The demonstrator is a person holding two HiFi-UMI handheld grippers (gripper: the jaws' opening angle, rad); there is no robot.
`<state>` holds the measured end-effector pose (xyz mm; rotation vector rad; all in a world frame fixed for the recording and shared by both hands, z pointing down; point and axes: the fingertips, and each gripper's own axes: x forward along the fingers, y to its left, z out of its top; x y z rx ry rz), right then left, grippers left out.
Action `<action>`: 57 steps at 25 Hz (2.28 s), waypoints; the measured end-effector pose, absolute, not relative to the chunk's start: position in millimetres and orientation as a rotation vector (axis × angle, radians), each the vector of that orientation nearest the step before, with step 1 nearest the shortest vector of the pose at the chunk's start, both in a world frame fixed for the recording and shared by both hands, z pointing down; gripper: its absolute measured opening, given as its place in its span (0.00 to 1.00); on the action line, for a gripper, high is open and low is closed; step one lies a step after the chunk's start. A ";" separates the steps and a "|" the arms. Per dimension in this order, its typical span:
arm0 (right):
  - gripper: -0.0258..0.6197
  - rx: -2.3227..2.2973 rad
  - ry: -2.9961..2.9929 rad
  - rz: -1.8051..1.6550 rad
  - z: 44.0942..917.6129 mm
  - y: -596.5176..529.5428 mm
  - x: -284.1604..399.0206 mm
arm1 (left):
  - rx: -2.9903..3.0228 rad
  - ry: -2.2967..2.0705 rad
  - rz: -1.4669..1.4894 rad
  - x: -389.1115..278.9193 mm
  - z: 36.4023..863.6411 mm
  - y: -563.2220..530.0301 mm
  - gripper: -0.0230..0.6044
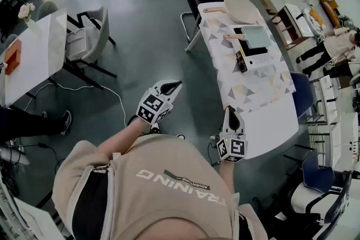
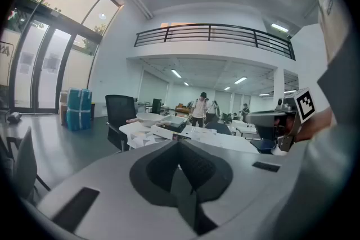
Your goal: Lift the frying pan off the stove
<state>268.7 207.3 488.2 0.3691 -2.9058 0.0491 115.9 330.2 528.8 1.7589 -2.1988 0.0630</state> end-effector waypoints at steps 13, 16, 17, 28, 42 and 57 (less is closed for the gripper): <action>0.04 0.420 -2.845 -0.052 504.1 232.4 190.3 | 1.796 -2.070 0.005 53.7 544.5 334.1 0.04; 0.04 0.426 -2.832 0.018 517.5 237.6 175.7 | 1.770 -2.066 0.001 37.0 555.5 341.6 0.04; 0.04 0.435 -2.827 0.033 521.2 237.2 172.3 | 1.765 -2.069 0.009 33.3 558.8 343.9 0.04; 0.04 0.410 -2.805 0.186 544.4 201.3 121.7 | 1.762 -2.031 0.013 -10.2 576.1 306.2 0.04; 0.04 0.360 -2.831 0.134 566.4 66.7 8.1 | 1.763 -1.979 0.128 -100.5 570.7 170.2 0.04; 0.04 0.633 -2.801 0.158 567.9 -51.2 -19.5 | 2.038 -1.769 0.237 -128.6 565.2 25.0 0.04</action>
